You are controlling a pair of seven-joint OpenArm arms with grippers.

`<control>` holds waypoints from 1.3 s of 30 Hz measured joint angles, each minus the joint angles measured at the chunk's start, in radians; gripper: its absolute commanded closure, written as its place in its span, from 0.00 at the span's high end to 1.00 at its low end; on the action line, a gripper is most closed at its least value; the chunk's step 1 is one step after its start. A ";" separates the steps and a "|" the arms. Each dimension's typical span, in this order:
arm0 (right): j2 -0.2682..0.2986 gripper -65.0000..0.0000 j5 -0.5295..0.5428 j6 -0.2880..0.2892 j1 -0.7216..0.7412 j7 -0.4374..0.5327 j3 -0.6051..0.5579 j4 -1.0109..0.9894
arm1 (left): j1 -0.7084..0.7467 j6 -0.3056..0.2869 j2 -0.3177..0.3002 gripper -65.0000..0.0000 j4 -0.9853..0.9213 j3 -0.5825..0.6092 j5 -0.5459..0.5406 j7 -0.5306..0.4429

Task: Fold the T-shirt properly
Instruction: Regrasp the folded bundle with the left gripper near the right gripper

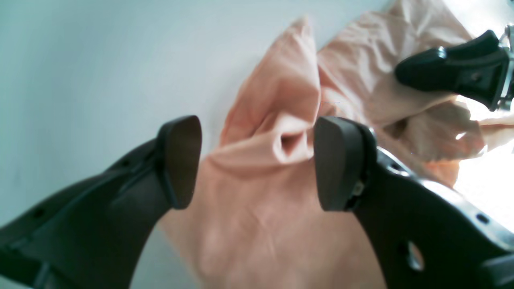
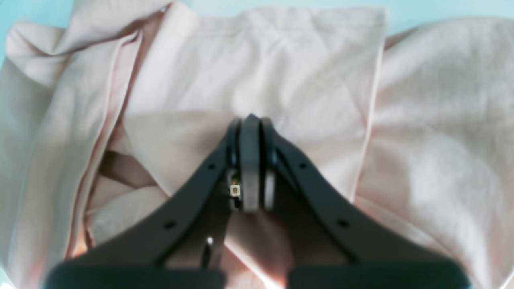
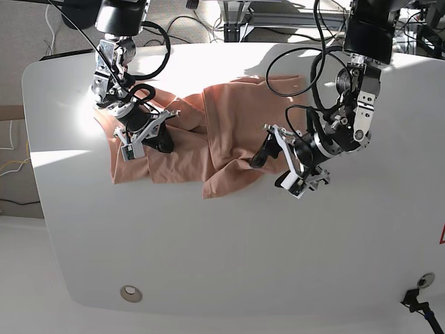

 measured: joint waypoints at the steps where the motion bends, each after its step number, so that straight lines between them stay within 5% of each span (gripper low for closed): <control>1: 0.000 0.00 0.000 0.000 0.000 0.000 0.000 0.000 | 0.018 0.003 0.001 0.64 0.000 -0.001 0.001 0.006; 4: 0.000 0.00 0.000 0.000 0.000 0.000 0.000 0.000 | 0.060 -0.002 0.006 0.61 0.002 0.006 -0.003 0.001; 9: 0.000 0.00 0.000 0.000 0.000 0.000 0.000 0.000 | 0.102 -0.002 0.004 0.22 0.028 0.006 -0.005 -0.009; 11: 0.000 0.00 0.000 0.000 0.000 0.000 0.000 0.002 | 0.111 -0.001 0.003 0.14 0.027 0.003 -0.006 -0.051; 18: -0.005 0.00 -0.050 -0.015 -0.025 -0.087 -0.003 0.134 | 0.136 -0.005 0.004 0.15 -0.094 0.003 0.158 -0.100; 24: -0.035 0.64 -0.020 -0.006 -0.025 -0.204 0.113 0.369 | 0.119 -0.020 0.009 0.15 -0.167 -0.003 0.139 -0.142; 26: -0.033 0.78 0.051 -0.004 -0.029 -0.241 0.168 0.394 | 0.119 -0.019 0.010 0.15 -0.167 -0.004 0.139 -0.144; 31: 0.003 0.80 0.186 -0.004 -0.025 -0.362 0.389 0.355 | 0.119 -0.019 0.009 0.15 -0.167 -0.007 0.139 -0.146; 39: 0.131 0.80 0.386 -0.006 -0.091 -0.368 0.419 0.142 | 0.138 -0.024 -0.013 0.15 -0.162 -0.042 0.124 -0.150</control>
